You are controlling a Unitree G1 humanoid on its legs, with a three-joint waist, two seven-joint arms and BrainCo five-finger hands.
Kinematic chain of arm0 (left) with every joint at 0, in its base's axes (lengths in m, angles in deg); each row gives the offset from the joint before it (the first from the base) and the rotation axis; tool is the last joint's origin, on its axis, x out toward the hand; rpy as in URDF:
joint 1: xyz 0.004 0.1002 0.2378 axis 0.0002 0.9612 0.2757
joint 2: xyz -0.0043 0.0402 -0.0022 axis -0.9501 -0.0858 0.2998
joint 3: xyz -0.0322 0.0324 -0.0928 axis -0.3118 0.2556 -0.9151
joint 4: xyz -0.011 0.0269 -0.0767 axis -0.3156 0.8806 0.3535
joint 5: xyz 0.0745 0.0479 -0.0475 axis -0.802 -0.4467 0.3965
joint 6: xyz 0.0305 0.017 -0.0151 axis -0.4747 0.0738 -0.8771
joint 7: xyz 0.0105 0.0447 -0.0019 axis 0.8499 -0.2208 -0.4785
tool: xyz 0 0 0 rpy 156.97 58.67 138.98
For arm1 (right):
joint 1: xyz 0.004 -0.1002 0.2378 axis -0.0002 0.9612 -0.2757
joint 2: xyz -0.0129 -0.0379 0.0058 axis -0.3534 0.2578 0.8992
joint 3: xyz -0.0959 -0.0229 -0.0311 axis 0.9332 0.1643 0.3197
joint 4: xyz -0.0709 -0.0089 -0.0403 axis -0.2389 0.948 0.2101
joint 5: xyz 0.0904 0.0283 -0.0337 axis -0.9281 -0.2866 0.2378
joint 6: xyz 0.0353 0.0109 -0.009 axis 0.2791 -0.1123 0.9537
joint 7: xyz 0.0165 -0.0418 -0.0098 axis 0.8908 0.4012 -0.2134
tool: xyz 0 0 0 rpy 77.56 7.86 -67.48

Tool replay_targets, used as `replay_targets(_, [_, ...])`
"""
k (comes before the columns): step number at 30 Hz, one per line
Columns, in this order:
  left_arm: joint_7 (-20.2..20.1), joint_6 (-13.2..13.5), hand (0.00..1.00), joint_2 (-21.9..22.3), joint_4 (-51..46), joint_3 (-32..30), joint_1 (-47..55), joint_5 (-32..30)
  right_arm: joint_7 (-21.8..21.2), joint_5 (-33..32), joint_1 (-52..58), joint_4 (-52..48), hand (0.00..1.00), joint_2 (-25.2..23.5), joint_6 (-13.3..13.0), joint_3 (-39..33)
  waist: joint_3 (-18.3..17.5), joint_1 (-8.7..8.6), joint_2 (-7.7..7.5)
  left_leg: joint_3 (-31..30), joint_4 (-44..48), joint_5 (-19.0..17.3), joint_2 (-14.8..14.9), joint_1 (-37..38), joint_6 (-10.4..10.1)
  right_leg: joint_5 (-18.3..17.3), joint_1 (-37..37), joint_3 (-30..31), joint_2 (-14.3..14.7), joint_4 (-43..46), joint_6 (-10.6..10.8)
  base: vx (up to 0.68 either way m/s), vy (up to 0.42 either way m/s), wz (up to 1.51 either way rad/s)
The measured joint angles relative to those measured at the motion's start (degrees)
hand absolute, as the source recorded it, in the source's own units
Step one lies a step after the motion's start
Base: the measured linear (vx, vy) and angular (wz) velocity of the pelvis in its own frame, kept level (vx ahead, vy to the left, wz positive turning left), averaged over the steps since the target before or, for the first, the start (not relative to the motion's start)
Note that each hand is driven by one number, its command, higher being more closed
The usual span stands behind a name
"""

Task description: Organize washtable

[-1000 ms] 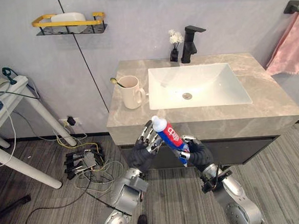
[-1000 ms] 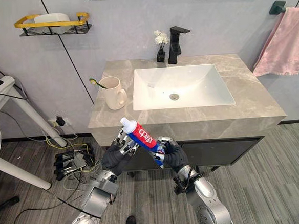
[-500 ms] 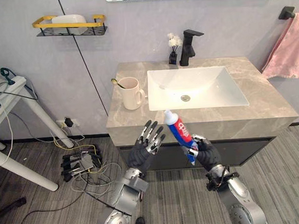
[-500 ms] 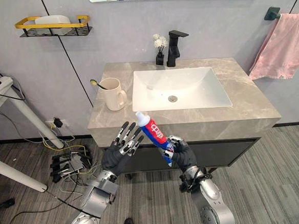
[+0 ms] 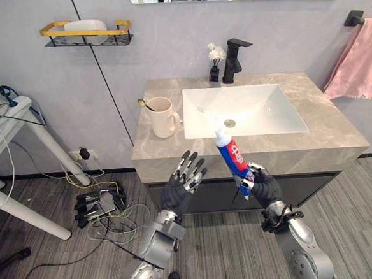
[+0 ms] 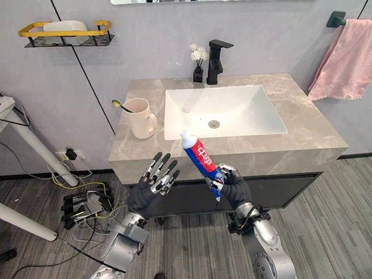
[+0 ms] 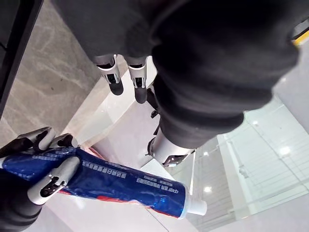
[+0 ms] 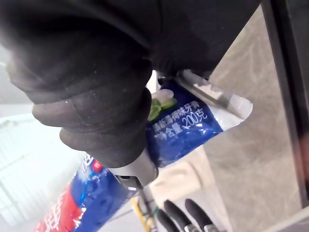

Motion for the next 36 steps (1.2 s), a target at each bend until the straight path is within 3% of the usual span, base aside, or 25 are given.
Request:
replay_targets(15, [0.0,1.3,0.00,0.5,-2.0,-1.3,-4.8,-11.7,1.3,0.1,-0.4,7.1,1.00,-2.6,1.1,-1.5,0.0,-1.16,-0.05,-1.1,0.0,0.0,-0.2,-0.4,0.0,-0.1,0.5,-1.4,0.0,0.0,0.0,0.00,-0.002,0.05])
replay_targets(36, [0.0,2.8,0.00,1.0,-3.9,0.0,-9.7,-12.8,-0.3,0.8,-0.5,10.7,1.00,-2.6,2.0,1.0,0.9,-1.23,-0.88,0.7,0.0,-0.1,0.0,-0.1,0.0,0.0,-0.4,0.3,-0.1,0.1,-0.1,0.00,-0.003,-0.04])
